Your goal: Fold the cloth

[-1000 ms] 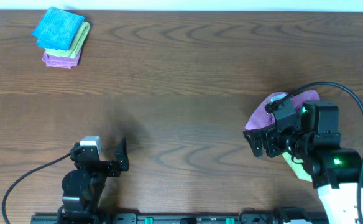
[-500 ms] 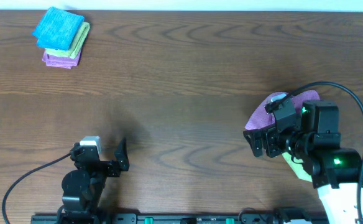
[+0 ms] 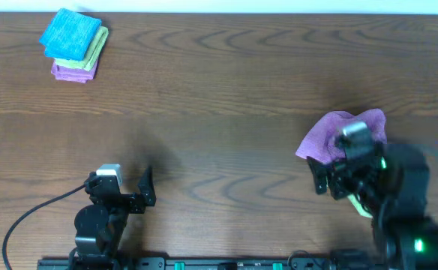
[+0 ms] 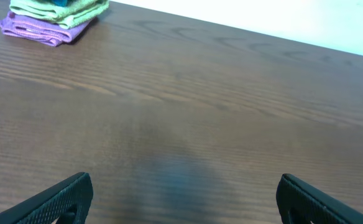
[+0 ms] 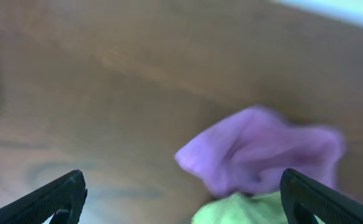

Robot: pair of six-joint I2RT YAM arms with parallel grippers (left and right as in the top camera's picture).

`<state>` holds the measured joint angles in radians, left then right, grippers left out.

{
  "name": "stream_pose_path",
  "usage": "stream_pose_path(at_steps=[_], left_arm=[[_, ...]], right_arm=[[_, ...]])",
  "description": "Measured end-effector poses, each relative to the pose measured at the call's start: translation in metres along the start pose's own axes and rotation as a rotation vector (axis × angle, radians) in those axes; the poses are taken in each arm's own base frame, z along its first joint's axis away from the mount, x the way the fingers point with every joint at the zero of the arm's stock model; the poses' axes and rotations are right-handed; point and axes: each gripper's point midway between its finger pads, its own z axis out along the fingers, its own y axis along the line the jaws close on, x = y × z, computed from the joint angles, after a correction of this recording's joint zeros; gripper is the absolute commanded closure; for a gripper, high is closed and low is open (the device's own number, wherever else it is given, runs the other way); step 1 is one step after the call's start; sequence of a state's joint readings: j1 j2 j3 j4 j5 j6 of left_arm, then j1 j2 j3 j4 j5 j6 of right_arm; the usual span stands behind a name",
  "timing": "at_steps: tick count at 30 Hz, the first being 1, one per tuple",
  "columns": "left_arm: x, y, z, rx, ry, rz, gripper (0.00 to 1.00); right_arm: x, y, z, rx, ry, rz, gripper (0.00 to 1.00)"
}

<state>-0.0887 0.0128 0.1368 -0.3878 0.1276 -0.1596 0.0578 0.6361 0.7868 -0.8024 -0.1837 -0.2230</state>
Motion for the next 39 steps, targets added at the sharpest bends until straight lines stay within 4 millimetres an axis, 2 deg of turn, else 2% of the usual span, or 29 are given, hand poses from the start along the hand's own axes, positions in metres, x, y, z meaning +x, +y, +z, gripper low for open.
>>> stream_pose_path(at_steps=[2,7,18,34,39], left_arm=[[0.000,0.000,0.000,0.000,-0.001,0.000,0.04],[-0.001,0.000,0.000,0.001,-0.003,0.000,0.05],[-0.001,0.000,0.000,0.001,-0.004,0.000,0.05],[-0.001,0.000,0.000,0.001,-0.004,0.000,0.04],[-0.001,0.000,0.000,0.001,-0.004,0.000,0.05]], right_arm=[[0.010,0.000,-0.003,0.032,-0.063,-0.047,0.01],[0.036,0.002,0.004,0.072,-0.143,-0.121,0.01],[0.078,0.006,0.021,0.105,-0.208,-0.163,0.01],[0.118,0.010,0.048,0.082,-0.129,-0.152,0.01],[0.119,0.010,0.049,0.081,-0.126,-0.152,0.01]])
